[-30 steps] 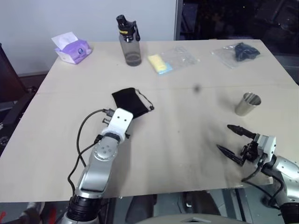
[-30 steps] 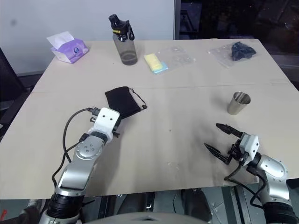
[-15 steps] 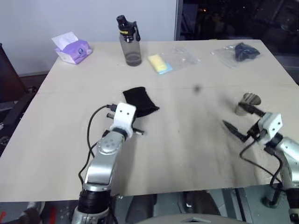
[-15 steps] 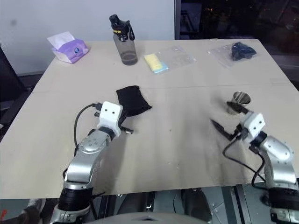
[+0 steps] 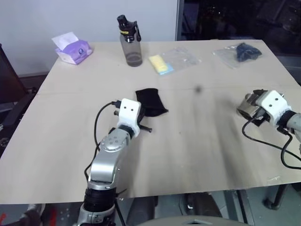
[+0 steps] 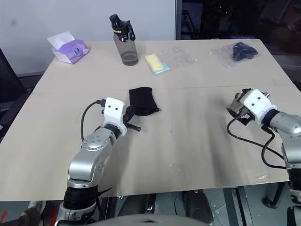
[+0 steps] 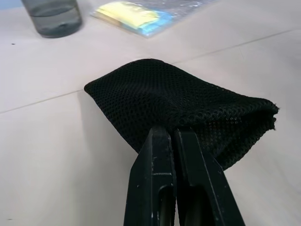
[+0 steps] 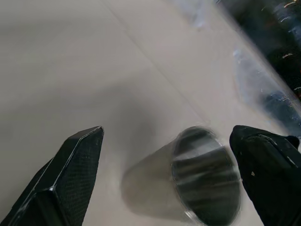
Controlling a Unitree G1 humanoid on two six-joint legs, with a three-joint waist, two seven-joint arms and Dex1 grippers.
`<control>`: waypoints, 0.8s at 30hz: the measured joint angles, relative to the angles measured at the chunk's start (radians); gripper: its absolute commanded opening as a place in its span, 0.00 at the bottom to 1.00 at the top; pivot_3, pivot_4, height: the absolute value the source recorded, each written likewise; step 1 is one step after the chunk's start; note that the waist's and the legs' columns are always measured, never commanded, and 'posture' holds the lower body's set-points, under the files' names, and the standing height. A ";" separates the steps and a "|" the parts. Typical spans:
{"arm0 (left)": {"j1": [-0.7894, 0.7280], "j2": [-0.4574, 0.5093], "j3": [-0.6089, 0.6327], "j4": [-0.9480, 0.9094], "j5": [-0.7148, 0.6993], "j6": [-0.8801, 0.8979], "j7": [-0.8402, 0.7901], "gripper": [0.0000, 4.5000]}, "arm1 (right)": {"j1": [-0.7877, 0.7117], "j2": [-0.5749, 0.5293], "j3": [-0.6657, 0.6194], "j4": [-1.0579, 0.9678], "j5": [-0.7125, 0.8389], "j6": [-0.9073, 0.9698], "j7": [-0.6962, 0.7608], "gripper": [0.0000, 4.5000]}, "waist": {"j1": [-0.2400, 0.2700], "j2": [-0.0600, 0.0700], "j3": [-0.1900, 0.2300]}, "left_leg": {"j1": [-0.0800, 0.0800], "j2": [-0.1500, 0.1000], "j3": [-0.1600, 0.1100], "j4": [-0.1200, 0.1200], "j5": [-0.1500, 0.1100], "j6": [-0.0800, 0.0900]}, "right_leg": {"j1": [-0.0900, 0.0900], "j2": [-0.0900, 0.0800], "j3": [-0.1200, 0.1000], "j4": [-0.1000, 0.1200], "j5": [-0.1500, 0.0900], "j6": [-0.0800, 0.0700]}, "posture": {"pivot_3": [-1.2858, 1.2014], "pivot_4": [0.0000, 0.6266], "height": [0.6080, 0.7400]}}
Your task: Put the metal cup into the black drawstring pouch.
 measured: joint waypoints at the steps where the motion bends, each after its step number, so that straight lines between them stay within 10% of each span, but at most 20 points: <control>1: 0.001 0.001 0.000 0.000 0.000 0.000 0.001 0.00 | 0.001 -0.012 0.012 -0.006 -0.001 0.012 0.017 0.89 | 0.000 0.000 0.000 | 0.000 0.000 0.000 0.000 0.000 0.000 | 0.000 0.000 0.000 0.000 0.000 0.000 | 0.52 0.24 1.00; 10: 0.005 0.010 0.000 0.000 -0.001 0.000 0.000 0.00 | 0.030 -0.070 0.050 -0.043 -0.021 0.061 0.073 0.01 | 0.000 0.000 0.000 | -0.001 0.000 0.000 0.000 0.000 0.000 | 0.000 0.000 0.000 -0.001 0.000 0.000 | 0.52 0.24 1.00; 24: -0.178 -0.144 0.010 0.046 -0.161 0.051 -0.049 0.00 | -0.008 0.173 0.012 -0.135 0.134 0.083 -0.012 0.01 | -0.001 -0.001 0.000 | -0.003 0.000 -0.002 0.003 0.000 0.000 | 0.000 0.000 -0.001 -0.001 0.003 0.007 | 0.52 0.24 1.00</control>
